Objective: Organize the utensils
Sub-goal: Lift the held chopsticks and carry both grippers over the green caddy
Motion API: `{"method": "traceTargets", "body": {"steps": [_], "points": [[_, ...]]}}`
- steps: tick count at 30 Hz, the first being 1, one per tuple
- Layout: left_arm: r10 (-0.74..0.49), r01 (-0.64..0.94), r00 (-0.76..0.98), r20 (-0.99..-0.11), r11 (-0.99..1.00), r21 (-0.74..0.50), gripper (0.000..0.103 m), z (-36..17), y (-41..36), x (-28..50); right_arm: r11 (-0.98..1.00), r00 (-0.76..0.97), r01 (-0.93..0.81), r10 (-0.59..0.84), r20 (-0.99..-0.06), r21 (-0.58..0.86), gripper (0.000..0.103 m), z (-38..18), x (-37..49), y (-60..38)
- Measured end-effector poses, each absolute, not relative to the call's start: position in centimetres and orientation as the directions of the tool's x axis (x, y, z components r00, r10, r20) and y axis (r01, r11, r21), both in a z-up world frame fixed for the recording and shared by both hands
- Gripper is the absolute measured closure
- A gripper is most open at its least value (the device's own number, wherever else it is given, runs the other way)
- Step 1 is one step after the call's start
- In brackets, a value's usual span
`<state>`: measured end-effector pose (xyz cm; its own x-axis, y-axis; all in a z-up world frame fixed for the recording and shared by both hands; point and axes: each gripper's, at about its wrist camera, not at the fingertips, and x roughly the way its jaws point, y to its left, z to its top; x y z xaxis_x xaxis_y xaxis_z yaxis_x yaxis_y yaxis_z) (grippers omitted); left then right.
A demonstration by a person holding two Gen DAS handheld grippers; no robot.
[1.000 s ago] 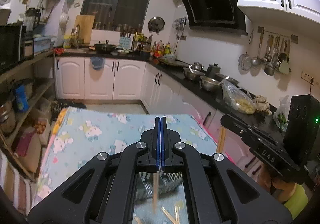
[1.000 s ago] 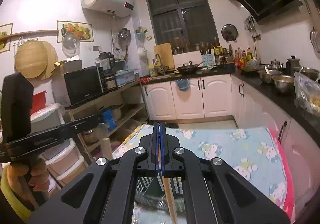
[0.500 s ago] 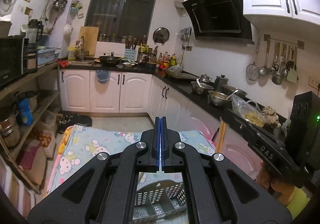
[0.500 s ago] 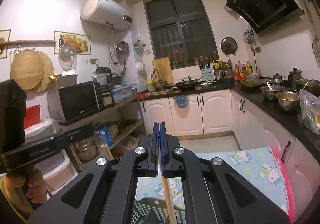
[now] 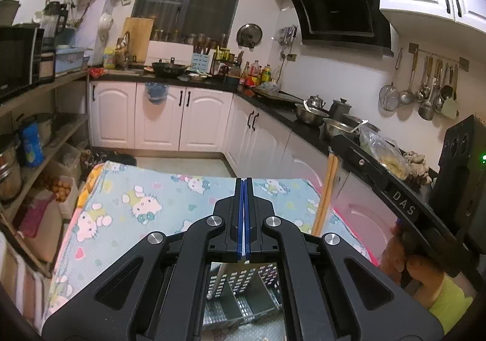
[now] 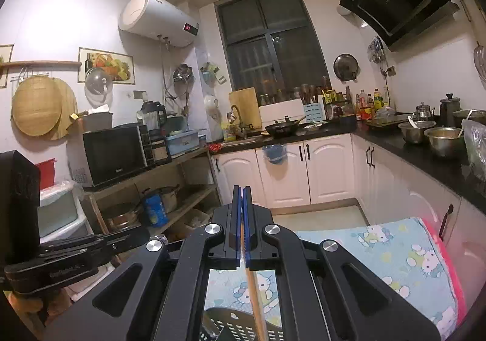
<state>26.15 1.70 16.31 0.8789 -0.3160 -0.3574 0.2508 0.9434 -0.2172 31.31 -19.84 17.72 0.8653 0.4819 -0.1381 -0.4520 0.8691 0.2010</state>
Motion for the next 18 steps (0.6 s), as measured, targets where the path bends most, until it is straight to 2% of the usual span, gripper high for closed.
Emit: {"method": "traceTargets", "body": {"steps": [18], "points": [[-0.297,0.208,0.856,-0.424,0.947,-0.243,0.103,11.4,3.1,25.3,0.897,0.895,-0.398,0.425,-0.133,0.192,0.101,11.7,31.0,-20.4]]}}
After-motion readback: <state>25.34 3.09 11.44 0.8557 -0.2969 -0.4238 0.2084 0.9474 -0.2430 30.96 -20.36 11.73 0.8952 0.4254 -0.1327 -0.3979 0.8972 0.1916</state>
